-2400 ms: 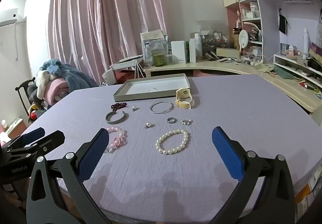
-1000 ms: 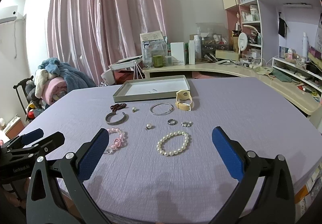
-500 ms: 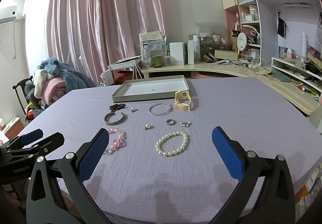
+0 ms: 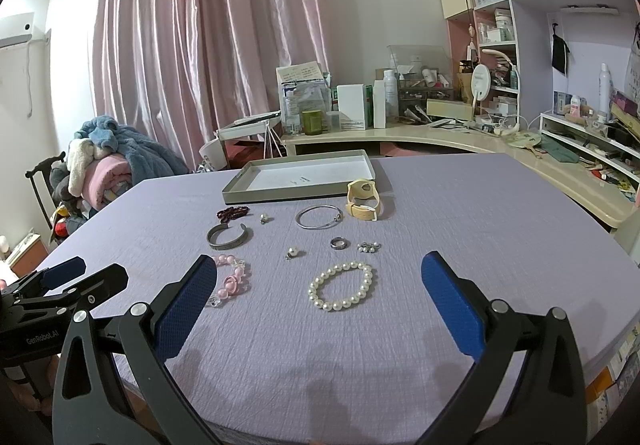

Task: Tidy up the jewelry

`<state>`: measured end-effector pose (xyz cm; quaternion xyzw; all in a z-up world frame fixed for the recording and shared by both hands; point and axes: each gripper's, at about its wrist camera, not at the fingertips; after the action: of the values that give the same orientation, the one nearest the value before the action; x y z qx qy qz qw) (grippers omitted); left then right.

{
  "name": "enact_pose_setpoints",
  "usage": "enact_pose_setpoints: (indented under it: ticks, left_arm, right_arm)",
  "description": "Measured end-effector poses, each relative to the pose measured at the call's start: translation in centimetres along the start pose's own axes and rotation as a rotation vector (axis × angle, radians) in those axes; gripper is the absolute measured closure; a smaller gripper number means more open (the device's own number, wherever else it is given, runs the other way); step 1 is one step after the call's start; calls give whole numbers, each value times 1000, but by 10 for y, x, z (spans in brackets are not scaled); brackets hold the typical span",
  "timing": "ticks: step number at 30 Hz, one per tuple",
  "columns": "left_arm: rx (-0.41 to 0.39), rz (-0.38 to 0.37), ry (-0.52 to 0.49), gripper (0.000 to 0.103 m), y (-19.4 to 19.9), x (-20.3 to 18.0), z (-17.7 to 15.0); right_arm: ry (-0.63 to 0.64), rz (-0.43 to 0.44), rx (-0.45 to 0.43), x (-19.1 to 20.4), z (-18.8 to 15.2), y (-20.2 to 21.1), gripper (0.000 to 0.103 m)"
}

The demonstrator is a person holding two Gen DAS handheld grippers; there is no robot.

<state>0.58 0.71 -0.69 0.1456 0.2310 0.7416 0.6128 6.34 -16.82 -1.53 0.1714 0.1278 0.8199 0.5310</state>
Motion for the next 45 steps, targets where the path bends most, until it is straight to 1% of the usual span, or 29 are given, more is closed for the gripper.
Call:
enact_pose_setpoints:
  ticks: [17, 23, 24, 26, 30, 34, 36, 38, 40, 41, 42, 45]
  left_arm:
    - [2, 2, -2, 2, -2, 3, -2]
    - [10, 6, 1, 2, -5, 13, -8]
    - [13, 6, 2, 2, -5, 15, -9]
    - [24, 10, 4, 2, -8, 19, -10]
    - [48, 10, 2, 2, -12, 20, -7]
    - [86, 4, -3, 2, -18, 16, 0]
    - [111, 7, -2, 2, -25, 17, 2]
    - [138, 12, 3, 2, -33, 18, 5]
    - [165, 17, 12, 2, -42, 21, 9]
    - [175, 22, 15, 2, -46, 20, 12]
    - [185, 26, 16, 2, -50, 19, 14]
    - [216, 41, 11, 2, -63, 18, 21]
  right_arm:
    - [-1, 1, 0, -2, -1, -2, 1]
    - [-6, 0, 14, 2, 0, -4, 1]
    - [-9, -2, 16, -6, 0, -5, 1]
    - [-22, -4, 32, -17, -2, -7, 1]
    - [-18, -19, 79, -19, -4, -20, 1]
    - [-6, -38, 150, -22, -6, -42, 1]
    - [-16, -68, 190, -29, -7, -55, 2]
    - [-39, -82, 225, -39, -7, -67, 9]
    - [-72, -95, 275, -49, -9, -80, 22]
    - [-83, -102, 291, -54, -10, -86, 25]
    - [-93, -113, 315, -58, -11, -92, 31]
    - [-103, -126, 360, -64, -14, -107, 39]
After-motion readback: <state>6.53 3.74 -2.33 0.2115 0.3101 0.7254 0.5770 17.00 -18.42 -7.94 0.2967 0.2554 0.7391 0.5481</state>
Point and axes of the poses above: each gripper's, at about its wrist camera, not at the fingertips, and y roughly against the way its jaws point, x to its left, z to its top, and after that the axes turned 8 degrees about z, right-handed
